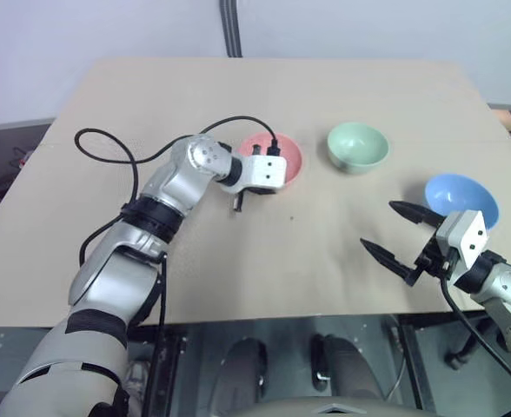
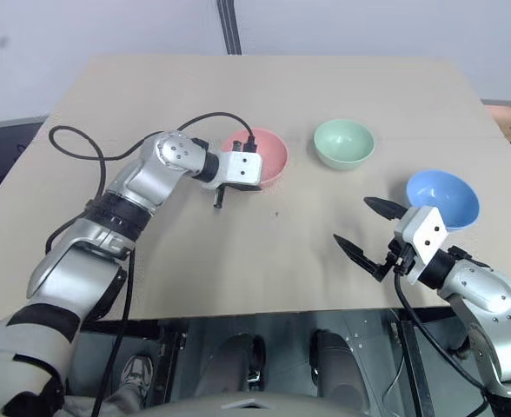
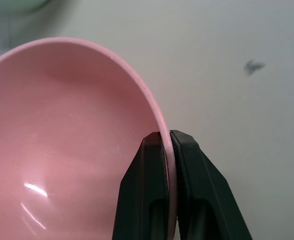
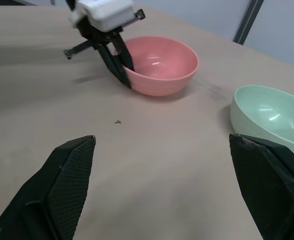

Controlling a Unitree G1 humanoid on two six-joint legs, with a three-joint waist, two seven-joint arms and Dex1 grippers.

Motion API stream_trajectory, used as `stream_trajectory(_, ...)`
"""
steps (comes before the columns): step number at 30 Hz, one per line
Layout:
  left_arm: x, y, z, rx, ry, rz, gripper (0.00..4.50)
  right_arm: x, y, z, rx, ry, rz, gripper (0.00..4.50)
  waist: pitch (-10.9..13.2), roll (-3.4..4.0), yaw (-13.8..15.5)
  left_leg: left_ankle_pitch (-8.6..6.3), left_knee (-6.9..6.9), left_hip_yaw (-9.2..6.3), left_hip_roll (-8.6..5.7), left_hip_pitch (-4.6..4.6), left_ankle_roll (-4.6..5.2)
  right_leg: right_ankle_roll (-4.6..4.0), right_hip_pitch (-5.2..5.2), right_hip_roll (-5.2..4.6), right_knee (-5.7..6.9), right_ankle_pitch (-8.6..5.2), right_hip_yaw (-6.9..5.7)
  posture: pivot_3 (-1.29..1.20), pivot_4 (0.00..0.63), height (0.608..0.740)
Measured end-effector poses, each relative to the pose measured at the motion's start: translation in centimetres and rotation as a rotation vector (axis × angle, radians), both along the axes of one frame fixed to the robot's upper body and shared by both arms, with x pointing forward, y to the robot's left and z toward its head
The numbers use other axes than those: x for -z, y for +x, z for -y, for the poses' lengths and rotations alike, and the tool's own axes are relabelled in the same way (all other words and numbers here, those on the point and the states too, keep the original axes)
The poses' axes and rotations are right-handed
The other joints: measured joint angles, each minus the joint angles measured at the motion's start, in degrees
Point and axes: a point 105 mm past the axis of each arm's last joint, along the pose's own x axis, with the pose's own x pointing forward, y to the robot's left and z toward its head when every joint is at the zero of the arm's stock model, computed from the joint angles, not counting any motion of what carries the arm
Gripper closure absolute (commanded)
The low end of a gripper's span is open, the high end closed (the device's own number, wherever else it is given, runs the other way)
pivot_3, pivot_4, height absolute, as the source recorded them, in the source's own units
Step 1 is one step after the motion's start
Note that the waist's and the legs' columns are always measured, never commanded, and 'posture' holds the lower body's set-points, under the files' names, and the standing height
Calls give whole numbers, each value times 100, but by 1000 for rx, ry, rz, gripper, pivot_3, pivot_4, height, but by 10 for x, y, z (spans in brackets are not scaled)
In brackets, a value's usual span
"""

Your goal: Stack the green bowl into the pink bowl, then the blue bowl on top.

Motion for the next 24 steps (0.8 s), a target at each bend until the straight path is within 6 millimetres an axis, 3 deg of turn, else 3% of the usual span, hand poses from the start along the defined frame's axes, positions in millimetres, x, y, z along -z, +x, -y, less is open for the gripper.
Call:
stream_trajectory(2, 1, -13, 1, 57, -16, -26, 4462, 0, 0, 0, 0, 0, 3, 0, 0, 0, -12, 0, 0, 1, 1, 0, 0, -2, -3, 0, 0, 1, 3, 0, 150, 740)
stream_trajectory(5, 3, -53, 8, 236, -56, -107, 4462, 1, 1, 2, 12, -1, -3, 0, -1, 1, -2, 0, 4, -3, 3, 0, -1, -12, -3, 0, 3, 7, 4, 0, 150, 740)
stream_trajectory(8, 2, -69, 11, 311, -47, -126, 4462, 1, 1, 2, 15, 2, -1, 0, -1, 1, 23, 0, 12, -7, -2, 0, 0, 6, 6, 1, 5, -4, -1, 0, 150, 740)
stream_trajectory(12, 8, -69, 16, 316, -37, -123, 2985, 3, 4, 4, 49, 18, -18, 0, -3, 1, 17, 0, 12, -5, -5, 34, 1, 4, 38, 2, 6, -9, 5, 0, 150, 740)
stream_trajectory(14, 9, -69, 20, 322, -41, -112, 1933, 4, 6, 6, 66, 17, -26, 0, -3, 1, 9, 0, 11, -4, -4, 35, 2, 6, 38, 5, 6, -8, 9, 0, 150, 740)
stream_trajectory(15, 9, -69, 20, 318, -42, -107, 1129, 4, 6, 6, 74, 14, -25, 0, -3, 1, 5, 0, 10, -5, -3, 37, 1, 10, 37, 7, 6, -5, 11, 0, 150, 740)
stream_trajectory(18, 9, -67, 19, 291, -62, -108, 93, 3, 9, 8, 89, -10, -5, 0, -3, 1, -9, 0, 9, -6, 2, 43, 1, 12, 35, 15, 9, -4, 23, 0, 150, 740)
stream_trajectory(23, -8, -67, 5, 140, -231, -149, 41, -2, 28, 5, 99, -61, 46, 0, -2, 0, -76, 0, 9, -3, 9, 49, 2, 13, 30, 18, 14, -3, 38, 0, 150, 740)
stream_trajectory(24, -24, -69, -7, 67, -343, -159, 41, -3, 40, 4, 93, -117, 60, 0, -3, 1, -135, 0, 8, -5, 7, 50, 2, 13, 28, 15, 19, -4, 37, 0, 150, 740)
